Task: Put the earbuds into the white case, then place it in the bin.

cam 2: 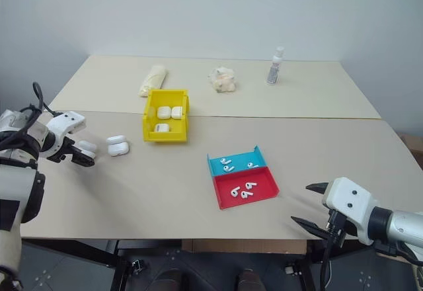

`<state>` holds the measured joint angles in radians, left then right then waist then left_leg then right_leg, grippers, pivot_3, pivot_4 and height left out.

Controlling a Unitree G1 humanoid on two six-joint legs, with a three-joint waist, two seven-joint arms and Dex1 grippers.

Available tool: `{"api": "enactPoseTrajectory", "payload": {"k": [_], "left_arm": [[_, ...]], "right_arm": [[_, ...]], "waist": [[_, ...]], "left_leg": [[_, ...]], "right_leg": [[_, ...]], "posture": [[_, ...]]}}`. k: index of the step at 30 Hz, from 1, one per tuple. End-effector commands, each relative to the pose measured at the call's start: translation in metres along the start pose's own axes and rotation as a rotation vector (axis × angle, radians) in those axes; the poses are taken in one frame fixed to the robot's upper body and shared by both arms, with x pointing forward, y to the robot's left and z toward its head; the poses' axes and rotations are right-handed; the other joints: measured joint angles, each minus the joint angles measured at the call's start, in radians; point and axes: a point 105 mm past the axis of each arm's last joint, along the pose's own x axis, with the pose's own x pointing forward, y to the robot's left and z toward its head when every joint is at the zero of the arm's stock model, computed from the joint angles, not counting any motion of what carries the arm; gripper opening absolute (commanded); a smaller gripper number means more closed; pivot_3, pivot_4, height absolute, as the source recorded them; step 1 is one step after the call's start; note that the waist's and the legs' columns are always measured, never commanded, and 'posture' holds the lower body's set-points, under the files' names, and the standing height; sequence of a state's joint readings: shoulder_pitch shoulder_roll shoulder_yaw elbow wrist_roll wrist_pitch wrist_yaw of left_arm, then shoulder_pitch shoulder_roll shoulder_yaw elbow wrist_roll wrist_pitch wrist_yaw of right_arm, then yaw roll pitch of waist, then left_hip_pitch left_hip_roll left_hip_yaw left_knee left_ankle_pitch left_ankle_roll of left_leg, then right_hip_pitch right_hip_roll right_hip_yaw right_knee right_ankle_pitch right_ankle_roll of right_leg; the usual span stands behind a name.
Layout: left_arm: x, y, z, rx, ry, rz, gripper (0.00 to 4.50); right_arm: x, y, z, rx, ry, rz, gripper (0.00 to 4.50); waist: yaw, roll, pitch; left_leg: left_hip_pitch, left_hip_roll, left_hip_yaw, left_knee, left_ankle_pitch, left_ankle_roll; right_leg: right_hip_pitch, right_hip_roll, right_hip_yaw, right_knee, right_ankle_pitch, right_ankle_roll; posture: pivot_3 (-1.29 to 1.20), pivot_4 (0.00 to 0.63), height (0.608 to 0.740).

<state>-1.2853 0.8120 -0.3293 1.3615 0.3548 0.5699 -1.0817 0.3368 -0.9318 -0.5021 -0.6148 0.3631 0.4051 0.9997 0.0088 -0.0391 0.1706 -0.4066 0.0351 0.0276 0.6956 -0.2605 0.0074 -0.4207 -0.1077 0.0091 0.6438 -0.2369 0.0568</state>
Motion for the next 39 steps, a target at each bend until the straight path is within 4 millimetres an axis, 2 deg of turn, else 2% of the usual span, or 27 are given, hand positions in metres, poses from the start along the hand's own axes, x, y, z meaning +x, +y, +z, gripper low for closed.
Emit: {"api": "enactPoseTrajectory", "payload": {"k": [1, 12, 15, 17, 27, 29, 31, 39], "left_arm": [[0.0, 0.002, -0.001, -0.004, -0.007, 0.01, 4.5], [0.007, 0.001, 0.001, -0.014, -0.035, 0.033, 4.5], [0.008, 0.0, 0.0, -0.009, -0.025, 0.024, 3.92], [0.009, -0.001, -0.001, -0.001, -0.021, 0.022, 3.29], [0.011, -0.001, -0.004, 0.026, -0.007, 0.021, 3.29], [0.012, -0.001, -0.005, 0.025, 0.002, 0.028, 2.89], [0.012, -0.001, -0.006, 0.036, 0.006, 0.018, 2.72], [0.011, -0.002, -0.003, 0.076, -0.004, 0.011, 2.72]], "right_arm": [[-0.003, -0.001, 0.004, -0.036, 0.014, -0.014, 4.42], [-0.003, 0.0, 0.004, -0.038, 0.019, -0.02, 4.42], [-0.003, 0.0, 0.004, -0.038, 0.02, -0.022, 4.5], [-0.003, 0.0, 0.004, -0.038, 0.02, -0.022, 4.5], [-0.002, 0.0, 0.004, -0.036, 0.017, -0.025, 4.5], [-0.002, 0.001, 0.004, -0.035, 0.018, -0.024, 4.5], [-0.002, 0.001, 0.004, -0.035, 0.018, -0.024, 4.5], [-0.001, 0.001, 0.003, -0.035, 0.019, -0.02, 4.5]], "waist": [[0.0, 0.0, 0.0], [0.002, 0.0, 0.0], [0.003, 0.0, 0.0], [0.002, 0.0, -0.001], [0.002, 0.0, -0.001], [0.001, 0.001, -0.001], [0.001, 0.001, -0.002], [0.001, 0.001, -0.002]], "left_leg": [[0.0, 0.0, 0.0, 0.0, 0.0, 0.0], [0.002, 0.0, 0.0, 0.0, 0.0, 0.0], [0.002, 0.0, 0.0, 0.0, 0.0, 0.0], [0.002, 0.0, 0.0, 0.0, 0.0, 0.0], [0.002, 0.0, 0.0, 0.0, 0.0, 0.0], [0.003, 0.0, 0.0, 0.0, 0.0, 0.0], [0.003, 0.0, 0.0, 0.0, 0.0, 0.0], [0.003, 0.0, 0.0, 0.0, 0.0, 0.0]], "right_leg": [[0.0, 0.0, 0.0, 0.0, 0.0, 0.0], [0.001, 0.0, 0.0, 0.001, 0.0, 0.0], [0.001, 0.0, 0.0, 0.001, 0.0, 0.0], [0.001, 0.0, 0.0, 0.001, 0.0, 0.0], [0.002, 0.0, 0.0, 0.002, 0.0, 0.0], [0.002, 0.0, 0.001, 0.002, 0.0, 0.0], [0.002, 0.0, 0.001, 0.002, 0.0, 0.0], [0.002, 0.0, 0.001, 0.002, 0.0, 0.0]], "posture": [[0.0, 0.15, 0.74], [0.0, 0.15, 0.74], [0.0, 0.15, 0.74], [0.0, 0.15, 0.74], [0.0, 0.15, 0.74], [0.0, 0.15, 0.74], [0.0, 0.15, 0.74], [0.0, 0.15, 0.74]]}}
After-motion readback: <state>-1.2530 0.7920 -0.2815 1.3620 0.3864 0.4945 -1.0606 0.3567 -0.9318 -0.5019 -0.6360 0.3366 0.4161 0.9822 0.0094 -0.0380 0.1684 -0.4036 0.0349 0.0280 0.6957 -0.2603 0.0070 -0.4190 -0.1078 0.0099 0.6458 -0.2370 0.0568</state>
